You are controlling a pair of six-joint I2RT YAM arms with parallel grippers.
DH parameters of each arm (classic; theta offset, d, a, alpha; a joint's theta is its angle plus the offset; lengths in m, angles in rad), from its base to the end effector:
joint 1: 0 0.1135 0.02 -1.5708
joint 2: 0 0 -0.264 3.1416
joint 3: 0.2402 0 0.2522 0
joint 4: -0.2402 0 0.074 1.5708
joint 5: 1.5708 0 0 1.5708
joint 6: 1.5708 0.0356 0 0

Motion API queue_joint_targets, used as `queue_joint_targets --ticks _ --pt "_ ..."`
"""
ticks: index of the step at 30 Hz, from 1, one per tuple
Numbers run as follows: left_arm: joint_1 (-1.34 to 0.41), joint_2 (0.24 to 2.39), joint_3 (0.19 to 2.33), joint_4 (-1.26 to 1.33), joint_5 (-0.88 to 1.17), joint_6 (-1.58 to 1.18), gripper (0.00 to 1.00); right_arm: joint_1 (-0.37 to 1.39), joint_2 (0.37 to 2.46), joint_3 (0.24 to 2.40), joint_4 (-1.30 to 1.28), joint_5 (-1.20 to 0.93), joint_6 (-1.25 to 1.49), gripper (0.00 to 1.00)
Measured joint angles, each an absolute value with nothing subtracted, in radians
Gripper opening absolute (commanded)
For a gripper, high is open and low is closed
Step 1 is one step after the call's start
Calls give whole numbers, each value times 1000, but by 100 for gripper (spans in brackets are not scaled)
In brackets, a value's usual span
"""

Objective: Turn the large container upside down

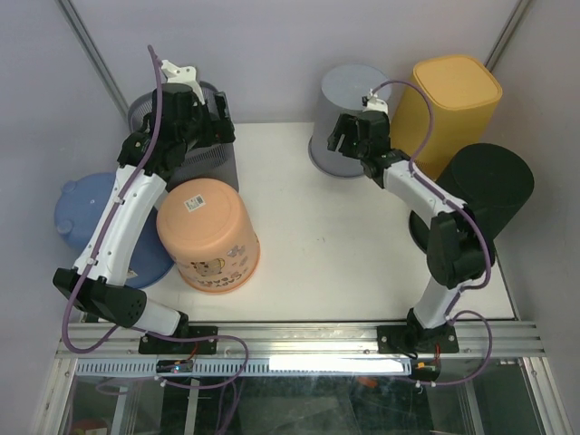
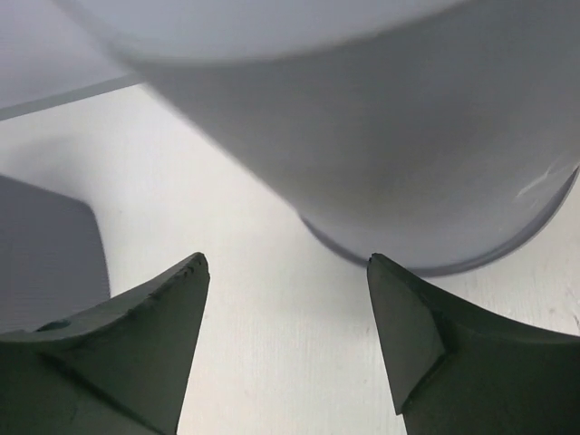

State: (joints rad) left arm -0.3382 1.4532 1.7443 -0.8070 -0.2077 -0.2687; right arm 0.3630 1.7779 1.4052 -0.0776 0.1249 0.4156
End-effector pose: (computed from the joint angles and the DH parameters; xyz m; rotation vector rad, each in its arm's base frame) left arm 0.2865 -0.0930 0.4498 -0.0538 2.0775 -0.1547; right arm 0.3967 0.1459 0.2910 0.1333 2.0324 0.3668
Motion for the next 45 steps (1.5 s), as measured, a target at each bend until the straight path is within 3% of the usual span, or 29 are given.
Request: queue_joint_targets --ticks 8,11,17,21,25,33,40,45 --pt "-339 1514 1742 -820 -231 -220 98 441 1404 1108 -68 81 422 75" --pt "-340 1562 1748 -820 -238 -207 90 442 1180 950 -84 76 442 75" --pt "-347 1691 1778 -811 -235 -167 30 438 783 722 -240 122 516 74" --pt "-401 1728 1850 -778 -254 -119 0 438 593 675 -396 193 546 74" --pt "-490 1756 1941 -820 -241 -99 0 437 528 703 -446 258 530 74" --pt "-535 1767 2109 -851 4 -186 0 437 640 867 -469 281 477 74" --pt "-471 1701 2103 -860 300 -268 0 437 634 878 -480 281 469 73" --pt "-389 1624 1984 -783 588 -306 0 437 600 878 -495 336 470 74"
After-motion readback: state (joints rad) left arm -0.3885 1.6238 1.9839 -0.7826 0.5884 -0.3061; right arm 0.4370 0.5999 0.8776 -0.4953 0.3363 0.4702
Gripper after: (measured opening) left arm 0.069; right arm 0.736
